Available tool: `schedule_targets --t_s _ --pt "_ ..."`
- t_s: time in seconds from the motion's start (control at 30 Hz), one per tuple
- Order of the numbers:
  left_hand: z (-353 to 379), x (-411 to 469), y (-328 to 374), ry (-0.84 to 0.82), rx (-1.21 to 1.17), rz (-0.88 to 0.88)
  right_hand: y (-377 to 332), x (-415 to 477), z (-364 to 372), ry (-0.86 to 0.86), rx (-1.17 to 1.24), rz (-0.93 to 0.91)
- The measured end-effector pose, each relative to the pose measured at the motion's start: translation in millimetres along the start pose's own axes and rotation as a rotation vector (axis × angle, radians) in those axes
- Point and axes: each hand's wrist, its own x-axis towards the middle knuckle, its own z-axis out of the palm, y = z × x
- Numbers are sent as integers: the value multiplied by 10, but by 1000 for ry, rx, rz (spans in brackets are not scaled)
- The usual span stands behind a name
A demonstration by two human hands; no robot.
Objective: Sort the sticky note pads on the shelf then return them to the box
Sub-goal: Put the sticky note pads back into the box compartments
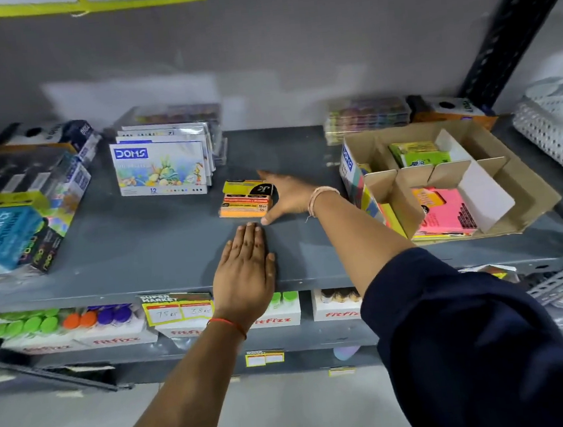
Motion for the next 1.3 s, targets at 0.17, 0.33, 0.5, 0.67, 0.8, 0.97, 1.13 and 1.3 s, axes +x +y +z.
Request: schedule_targets --t_s 0.17,0.33,0.5,0.67,0.8,0.97,1.13,1.3 --pt "5 1 -2 11 -4 9 12 -53 13 149 30 -33" --pt "-26 -10 7 -15 6 16 14 -241 91 309 10 -4" --pt "-85 -1 39 -77 9 2 -48 -624 228 432 153 106" --pt "-122 11 73 -107 -19 -23 -42 -1019 259 580 323 152" --pt "-142 38 129 -143 -47 -45 15 -1358 -6 734 513 166" --pt "-136 95 182 -152 -38 -60 188 -1793 -332 940 625 209" --pt "-137 95 182 -172 -2 -56 606 -2051 -414 1074 489 480" --pt "-135 90 180 -163 -14 -53 868 -2031 -239 943 421 642"
